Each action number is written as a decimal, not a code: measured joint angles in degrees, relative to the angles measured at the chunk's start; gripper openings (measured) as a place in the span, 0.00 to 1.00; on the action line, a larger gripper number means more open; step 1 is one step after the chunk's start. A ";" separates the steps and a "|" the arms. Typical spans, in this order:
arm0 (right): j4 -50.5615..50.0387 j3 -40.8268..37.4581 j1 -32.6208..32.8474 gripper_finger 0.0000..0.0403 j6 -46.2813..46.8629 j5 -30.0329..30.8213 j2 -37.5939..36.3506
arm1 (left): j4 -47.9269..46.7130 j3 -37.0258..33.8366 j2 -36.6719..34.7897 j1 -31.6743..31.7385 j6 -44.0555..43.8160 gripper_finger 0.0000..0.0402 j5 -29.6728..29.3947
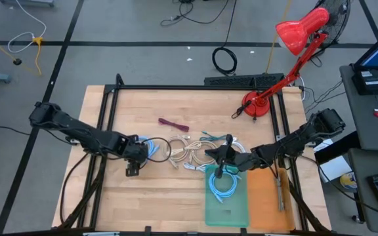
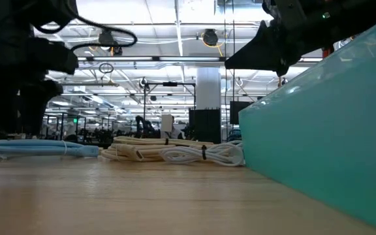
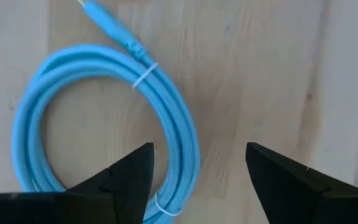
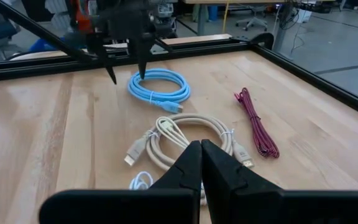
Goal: Pick & Place USB Port
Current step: Put the light blue charger cable into the blue bin
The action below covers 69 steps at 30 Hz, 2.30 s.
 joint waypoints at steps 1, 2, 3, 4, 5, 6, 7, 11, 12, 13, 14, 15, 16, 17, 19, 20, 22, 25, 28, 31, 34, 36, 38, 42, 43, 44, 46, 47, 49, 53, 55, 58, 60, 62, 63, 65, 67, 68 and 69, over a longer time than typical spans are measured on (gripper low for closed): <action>-0.04 0.00 0.00 0.00 0.28 -0.02 0.00 | 0.06 0.00 1.08 0.04 -0.02 0.65 -0.38; -0.23 0.00 0.02 0.00 0.54 -0.04 0.00 | 0.32 0.00 2.18 0.04 -0.04 0.65 -0.97; -0.49 0.00 0.11 0.00 0.75 -0.04 0.00 | 0.83 0.00 3.23 0.06 0.05 0.65 -1.69; -0.62 0.00 0.22 0.00 0.77 -0.03 0.00 | 1.47 0.00 4.26 0.09 0.27 0.65 -2.82; -0.66 0.00 0.34 0.00 0.80 -0.02 0.00 | 2.03 0.00 5.16 0.14 0.31 0.65 -4.22; -0.63 0.00 0.39 0.00 0.84 -0.03 0.00 | 2.67 0.00 6.00 0.26 0.33 0.65 -5.58; -0.63 0.00 0.40 0.00 0.86 -0.05 0.00 | 3.29 0.00 6.78 0.49 0.57 0.65 -6.64; -0.63 0.00 0.42 0.00 0.88 -0.06 0.00 | 5.13 0.00 9.10 1.85 1.80 0.60 -4.66; -0.66 0.00 0.41 0.00 0.88 -0.06 0.00 | 5.21 0.00 9.53 2.13 1.86 0.56 -3.80; -0.66 0.00 0.40 0.00 0.88 -0.07 0.00 | 5.19 0.00 9.92 2.31 1.84 0.51 -3.03; -0.68 0.00 0.42 0.00 0.88 -0.07 0.00 | 5.17 0.00 10.18 2.50 1.81 0.46 -2.16; -0.66 0.00 0.42 0.00 0.88 -0.07 0.00 | 5.13 0.00 10.36 2.59 1.84 0.39 -1.43; -0.66 0.00 0.42 0.00 0.90 -0.07 0.00 | 4.97 0.00 10.47 2.70 1.83 0.31 -0.91; -0.66 0.00 0.42 0.00 0.96 -0.07 0.00 | 4.75 0.00 10.47 2.79 1.79 0.23 -0.23; -0.81 0.00 0.42 0.00 1.97 -0.07 0.00 | 4.26 0.00 10.43 2.79 1.83 0.09 0.92; -0.94 0.00 0.42 0.00 2.41 -0.08 0.00 | 3.72 0.00 10.25 2.71 1.64 0.09 1.00; -1.03 0.00 0.42 0.00 3.34 -0.11 0.00 | 1.49 0.00 9.48 1.73 0.97 0.09 0.40; -1.40 0.00 0.37 0.01 5.99 -0.63 0.00 | -3.99 0.35 8.27 -0.73 1.08 0.09 -1.37; -0.69 0.00 -0.11 0.04 8.87 -4.20 0.00 | -12.27 2.81 7.22 -4.50 -0.11 0.09 -6.39; -0.20 0.00 -1.27 0.08 11.74 -6.55 -0.02 | -19.75 6.84 7.18 -8.83 -1.85 0.09 -12.36; 1.11 0.00 -2.47 0.13 13.90 -7.49 -0.02 | -23.92 11.90 7.39 -13.90 -2.29 0.09 -19.57; 2.43 0.00 -3.16 0.16 14.66 -7.56 0.01 | -24.34 15.43 8.22 -17.08 0.21 0.09 -23.36; 4.37 0.00 -3.74 0.21 15.41 -7.80 0.34 | -24.23 18.87 9.20 -19.81 3.15 0.09 -26.82; 10.67 0.00 -6.10 0.29 16.84 -15.81 0.35 | -26.08 25.63 13.79 -22.92 8.83 0.09 -32.91; 12.22 0.00 -6.94 0.31 17.60 -18.40 0.40 | -27.44 27.52 15.36 -23.32 10.18 0.09 -34.32; 13.91 0.00 -7.79 0.33 18.40 -21.24 0.67 | -29.02 29.48 17.19 -23.41 11.40 0.09 -35.51; 16.09 0.00 -9.41 0.36 20.60 -26.01 0.98 | -32.82 33.41 21.41 -23.42 13.46 0.09 -37.72; 16.81 0.00 -10.02 0.38 21.56 -27.47 0.98 | -34.83 35.22 23.72 -23.42 14.21 0.09 -39.14; 17.55 0.00 -11.14 0.41 23.24 -29.35 0.98 | -38.87 38.97 27.87 -23.42 16.05 0.09 -42.24; 17.51 0.00 -12.17 0.46 23.65 -29.81 0.98 | -44.13 44.81 33.76 -23.37 17.23 0.09 -47.24; 18.30 0.00 -12.74 0.48 23.64 -29.89 0.98 | -43.90 46.72 35.09 -23.37 19.46 0.09 -49.06; 19.60 0.00 -13.62 0.50 23.70 -29.94 0.98 | -42.24 48.37 35.36 -22.96 23.85 0.09 -49.97; 20.76 0.00 -14.03 0.52 23.71 -29.94 0.98 | -40.75 49.00 35.40 -22.32 26.55 0.09 -50.29; 21.28 0.00 -14.31 0.53 23.71 -30.21 0.98 | -39.74 49.84 35.43 -21.73 28.99 0.09 -50.63; 21.38 0.00 -14.41 0.54 23.83 -30.67 0.98 | -39.11 50.16 35.39 -21.39 30.48 0.09 -50.93; 21.87 0.00 -14.47 0.55 24.54 -31.43 0.98 | -36.51 50.36 35.32 -20.63 33.74 0.09 -50.88; 22.35 0.06 -14.40 0.55 24.56 -31.44 0.98 | -34.18 50.36 35.40 -19.73 36.94 0.09 -49.72; 22.42 0.10 -14.40 0.55 24.55 -31.43 0.98 | -33.03 50.36 35.40 -19.25 38.06 0.09 -48.90; 22.36 0.20 -14.26 0.56 24.51 -31.44 0.98 | -32.23 50.36 35.40 -18.72 38.90 0.09 -48.73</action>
